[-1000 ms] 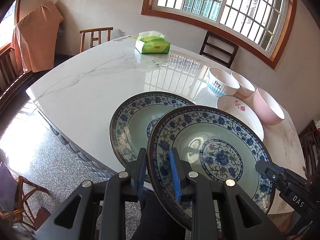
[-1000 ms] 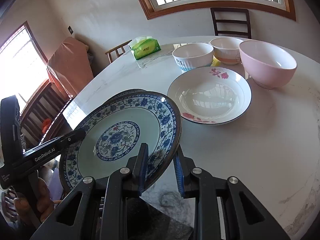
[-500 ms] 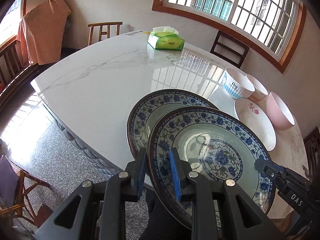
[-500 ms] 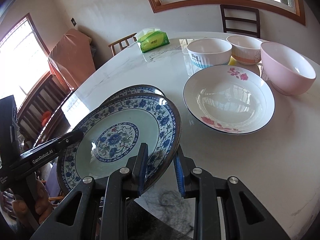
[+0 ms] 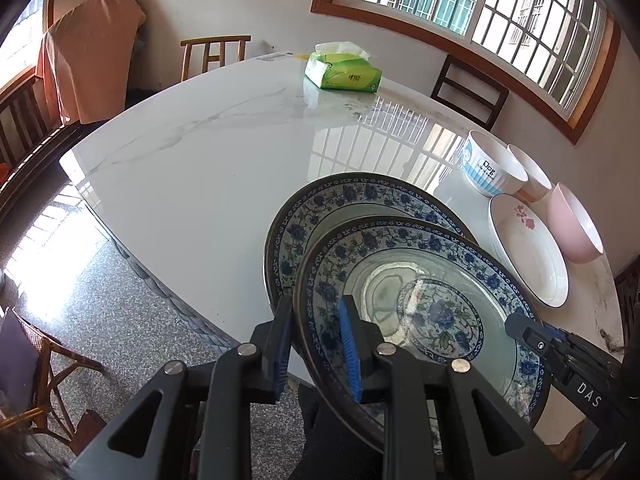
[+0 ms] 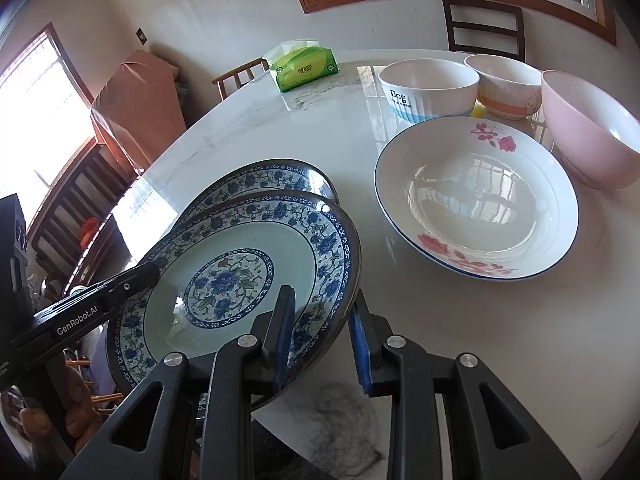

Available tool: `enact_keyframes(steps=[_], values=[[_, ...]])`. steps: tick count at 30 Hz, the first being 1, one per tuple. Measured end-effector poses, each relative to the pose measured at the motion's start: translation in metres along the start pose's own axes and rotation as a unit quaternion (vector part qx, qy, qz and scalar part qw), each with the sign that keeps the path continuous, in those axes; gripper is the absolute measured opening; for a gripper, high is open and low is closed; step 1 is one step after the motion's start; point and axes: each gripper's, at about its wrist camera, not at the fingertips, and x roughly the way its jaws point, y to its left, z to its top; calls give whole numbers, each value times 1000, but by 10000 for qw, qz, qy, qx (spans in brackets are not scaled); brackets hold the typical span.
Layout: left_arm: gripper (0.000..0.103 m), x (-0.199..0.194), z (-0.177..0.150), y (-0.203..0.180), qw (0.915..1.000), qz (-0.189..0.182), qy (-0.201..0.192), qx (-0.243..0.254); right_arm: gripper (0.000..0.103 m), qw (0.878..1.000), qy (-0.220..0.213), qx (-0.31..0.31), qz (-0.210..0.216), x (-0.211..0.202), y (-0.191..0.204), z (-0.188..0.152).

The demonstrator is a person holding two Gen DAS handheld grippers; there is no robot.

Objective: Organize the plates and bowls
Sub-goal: 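Lower the plate onto the other blue-and-white plate and open both tools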

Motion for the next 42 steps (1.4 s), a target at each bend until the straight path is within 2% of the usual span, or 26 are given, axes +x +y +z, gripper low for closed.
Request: enact_keyframes(steps=[12,18,25,35,38,42], values=[[23,15,9,8,9999,119,64,-41,26,10000,58,46,-46,17,3,4],[23,9,18,2,9994,175,-261,149,26,9998,-39,-45,-167,22,8,6],[23,5,20,5,9995,120,-302,41,25,9998,-76,-63,-191,29,13,14],[23,6,11,13,9998,105,-158,-111,26,9959,-467,-525,-568,28,28,26],[23,1,9,14,9996,149,-240,-90,26,9960,-595,-425,-519,23,23,28],[23,-6,8,10,9992,137,-363,6,28,9923,-1025,-220,-662,0,1,25]])
